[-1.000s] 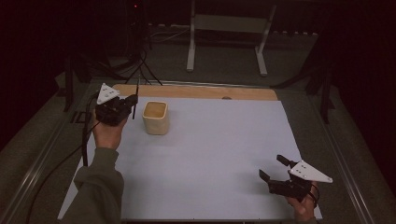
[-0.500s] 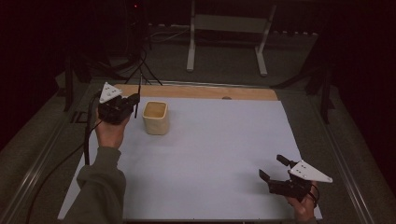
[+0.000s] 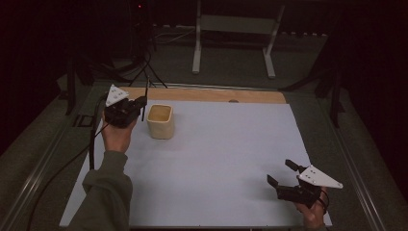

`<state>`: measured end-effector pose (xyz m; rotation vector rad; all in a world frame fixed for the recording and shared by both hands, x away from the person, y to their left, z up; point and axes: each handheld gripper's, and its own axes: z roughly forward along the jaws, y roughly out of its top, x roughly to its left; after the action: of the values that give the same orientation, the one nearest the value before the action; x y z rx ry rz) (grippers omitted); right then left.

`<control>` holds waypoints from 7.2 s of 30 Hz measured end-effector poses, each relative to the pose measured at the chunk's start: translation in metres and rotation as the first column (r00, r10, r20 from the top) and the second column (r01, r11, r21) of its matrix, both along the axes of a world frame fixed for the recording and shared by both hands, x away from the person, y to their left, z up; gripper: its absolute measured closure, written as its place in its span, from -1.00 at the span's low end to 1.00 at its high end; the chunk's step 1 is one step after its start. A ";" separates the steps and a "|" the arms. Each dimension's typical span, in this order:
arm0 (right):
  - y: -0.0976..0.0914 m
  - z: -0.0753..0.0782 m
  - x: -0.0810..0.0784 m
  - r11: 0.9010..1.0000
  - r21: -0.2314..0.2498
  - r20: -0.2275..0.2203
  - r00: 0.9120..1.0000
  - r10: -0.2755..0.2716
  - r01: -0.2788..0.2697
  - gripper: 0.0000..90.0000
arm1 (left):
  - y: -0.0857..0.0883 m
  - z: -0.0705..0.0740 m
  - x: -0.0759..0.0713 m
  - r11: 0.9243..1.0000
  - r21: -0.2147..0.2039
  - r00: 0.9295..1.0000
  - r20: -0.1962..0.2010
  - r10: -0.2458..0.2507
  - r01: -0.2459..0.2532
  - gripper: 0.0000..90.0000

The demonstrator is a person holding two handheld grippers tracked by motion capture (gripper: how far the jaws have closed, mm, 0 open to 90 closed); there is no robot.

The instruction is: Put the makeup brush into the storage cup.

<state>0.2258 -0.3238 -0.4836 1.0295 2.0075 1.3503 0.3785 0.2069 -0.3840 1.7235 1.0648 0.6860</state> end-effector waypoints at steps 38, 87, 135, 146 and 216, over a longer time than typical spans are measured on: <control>0.000 0.000 0.000 1.000 0.001 0.000 1.000 -0.002 0.002 -0.77 | -0.016 -0.005 0.015 1.000 0.009 1.000 -0.001 -0.021 0.021 0.92; -0.001 0.000 0.000 1.000 0.002 -0.002 1.000 -0.002 0.002 -0.77 | -0.028 -0.018 0.033 1.000 -0.014 1.000 -0.018 -0.023 0.023 0.92; -0.001 0.000 0.000 1.000 -0.001 -0.001 1.000 0.001 -0.001 -0.77 | -0.027 -0.046 0.039 0.999 -0.040 0.997 -0.078 0.015 -0.018 -0.46; 0.000 0.000 0.000 1.000 -0.002 -0.001 1.000 0.001 -0.001 -0.77 | -0.020 -0.042 0.037 0.997 -0.069 0.997 -0.076 0.035 -0.040 -0.63; 0.000 -0.001 0.001 1.000 -0.001 -0.009 1.000 0.005 -0.005 -0.77 | 0.029 -0.035 -0.051 1.000 0.011 1.000 -0.008 -0.013 0.013 -0.65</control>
<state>0.2267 -0.3233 -0.4843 1.0323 2.0184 1.3494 0.3277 0.2362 -0.4190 1.7424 1.0564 0.6780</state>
